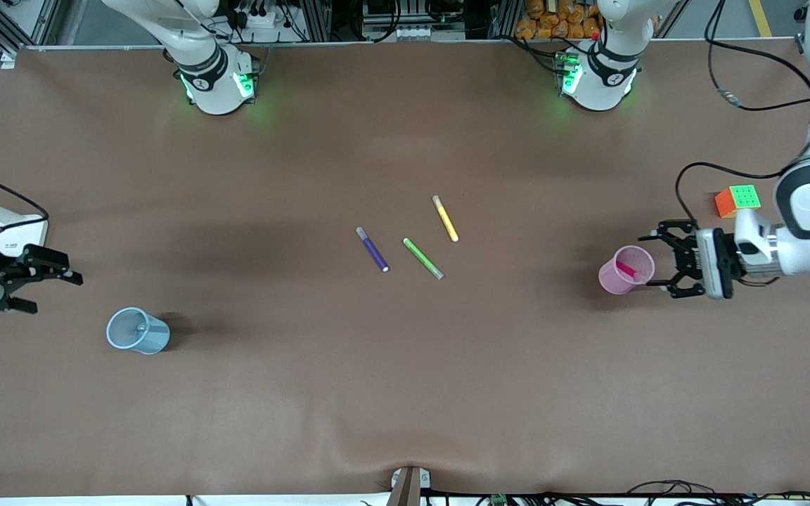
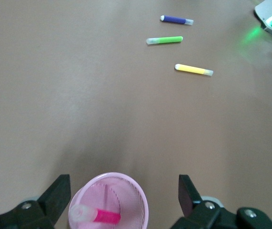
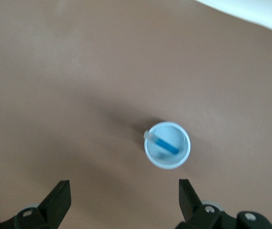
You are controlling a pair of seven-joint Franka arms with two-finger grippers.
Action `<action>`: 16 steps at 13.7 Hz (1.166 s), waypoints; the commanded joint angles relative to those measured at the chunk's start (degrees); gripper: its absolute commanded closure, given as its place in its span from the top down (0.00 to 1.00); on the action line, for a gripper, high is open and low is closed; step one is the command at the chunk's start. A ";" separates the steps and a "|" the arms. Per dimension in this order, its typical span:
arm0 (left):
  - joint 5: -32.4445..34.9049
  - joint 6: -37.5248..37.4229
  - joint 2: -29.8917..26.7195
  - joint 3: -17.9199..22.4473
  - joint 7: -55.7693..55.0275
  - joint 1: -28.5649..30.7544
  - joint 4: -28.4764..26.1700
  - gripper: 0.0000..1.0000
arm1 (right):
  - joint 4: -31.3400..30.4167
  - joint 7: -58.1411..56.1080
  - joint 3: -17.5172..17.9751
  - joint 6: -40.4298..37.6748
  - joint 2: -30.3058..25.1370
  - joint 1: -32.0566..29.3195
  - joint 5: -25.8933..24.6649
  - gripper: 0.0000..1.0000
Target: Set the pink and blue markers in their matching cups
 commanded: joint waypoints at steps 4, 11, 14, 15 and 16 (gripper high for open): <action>9.22 -6.14 -0.71 -0.29 -27.09 -4.72 11.39 1.00 | -9.53 21.08 -0.89 -4.81 -12.72 3.16 -5.79 1.00; 18.96 -7.90 -1.06 -0.29 -61.01 -12.71 19.91 1.00 | -9.97 32.17 -1.33 -12.28 -20.11 3.77 -9.91 1.00; 26.79 -7.81 -1.76 -0.37 -72.80 -15.26 20.62 1.00 | -9.71 32.09 -1.33 -13.77 -20.56 3.51 -10.09 1.00; 27.33 -7.81 -3.24 -0.29 -75.53 -15.10 20.62 1.00 | -9.36 32.08 -1.33 -14.91 -20.56 3.33 -10.09 1.00; 27.51 -7.90 -5.35 -0.03 -76.52 -15.01 20.45 1.00 | -9.27 32.08 -1.33 -15.70 -20.56 3.25 -10.18 1.00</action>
